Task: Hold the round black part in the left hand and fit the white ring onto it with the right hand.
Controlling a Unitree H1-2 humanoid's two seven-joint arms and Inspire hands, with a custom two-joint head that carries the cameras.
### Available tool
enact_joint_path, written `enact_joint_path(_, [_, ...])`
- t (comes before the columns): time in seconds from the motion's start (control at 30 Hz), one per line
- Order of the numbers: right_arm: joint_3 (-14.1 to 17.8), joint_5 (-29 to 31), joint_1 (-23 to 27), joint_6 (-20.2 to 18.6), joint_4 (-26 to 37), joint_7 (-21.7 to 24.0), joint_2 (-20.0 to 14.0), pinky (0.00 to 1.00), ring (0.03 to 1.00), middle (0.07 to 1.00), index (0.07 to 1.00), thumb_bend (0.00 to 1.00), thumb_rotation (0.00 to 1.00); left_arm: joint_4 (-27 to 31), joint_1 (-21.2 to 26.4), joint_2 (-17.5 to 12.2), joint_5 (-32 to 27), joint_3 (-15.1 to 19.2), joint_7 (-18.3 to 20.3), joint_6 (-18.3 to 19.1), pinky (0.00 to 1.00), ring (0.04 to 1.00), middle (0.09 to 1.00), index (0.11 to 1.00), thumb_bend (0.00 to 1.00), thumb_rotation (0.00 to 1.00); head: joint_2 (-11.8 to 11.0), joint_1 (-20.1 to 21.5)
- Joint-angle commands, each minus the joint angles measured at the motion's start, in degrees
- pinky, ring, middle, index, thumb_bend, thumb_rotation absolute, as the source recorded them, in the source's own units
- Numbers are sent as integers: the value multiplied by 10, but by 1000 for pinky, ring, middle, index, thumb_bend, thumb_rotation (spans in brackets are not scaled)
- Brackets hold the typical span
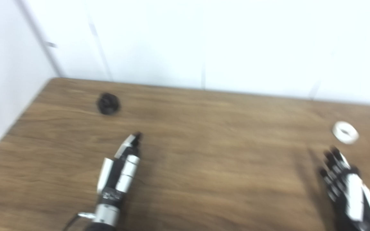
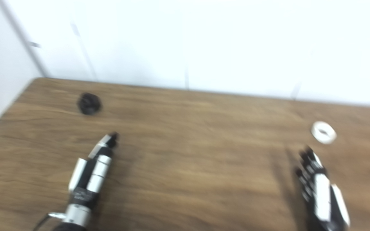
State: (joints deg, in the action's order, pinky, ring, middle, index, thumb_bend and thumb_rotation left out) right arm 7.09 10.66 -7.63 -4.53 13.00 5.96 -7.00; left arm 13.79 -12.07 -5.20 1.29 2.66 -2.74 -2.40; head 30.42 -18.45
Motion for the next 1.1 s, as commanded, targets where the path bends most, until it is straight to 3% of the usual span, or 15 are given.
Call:
enact_joint_path(0.0, [5, 7, -3, 19, -6, 10, -11, 1000, 1000, 976, 988, 555, 1000, 4, -10, 27, 17, -5, -13, -19, 1000, 959, 955, 923, 617, 870, -4, -5])
enact_joint_path(0.3, [3, 8, 2, 64, -45, 21, -22, 1000, 1000, 990, 1000, 610, 1000, -15, -11, 27, 21, -22, -23, -28, 1000, 974, 960, 932, 600, 873, -21, -22])
enact_joint_path(0.4, [4, 1, 2, 72, -49, 14, -15, 1000, 1000, 964, 985, 563, 1000, -18, -11, 27, 19, -24, -24, -31, 1000, 984, 968, 940, 608, 869, -20, -11])
enact_joint_path(0.57, [-3, -8, 3, 89, -64, 22, -20, 1000, 1000, 951, 984, 543, 1000, -20, -12, 24, 20, -28, -20, -33, 1000, 989, 975, 950, 603, 820, -20, 0])
enact_joint_path(0.7, [-6, 3, 3, 93, -73, 38, -29, 1000, 1000, 998, 1000, 535, 1000, -17, -12, 22, 42, -33, -25, -37, 975, 971, 964, 934, 593, 723, -19, 9])
enact_joint_path(0.9, [-3, 4, -1, 71, -64, 29, -27, 1000, 1000, 988, 999, 576, 1000, 33, -12, 24, 65, -16, -41, 16, 964, 968, 961, 936, 691, 596, -22, 13])
enact_joint_path(1.07, [-6, 0, -1, 74, -67, 28, -25, 1000, 1000, 980, 993, 574, 1000, 73, 19, 0, 91, 3, -41, 71, 992, 986, 965, 932, 765, 512, -23, 15])
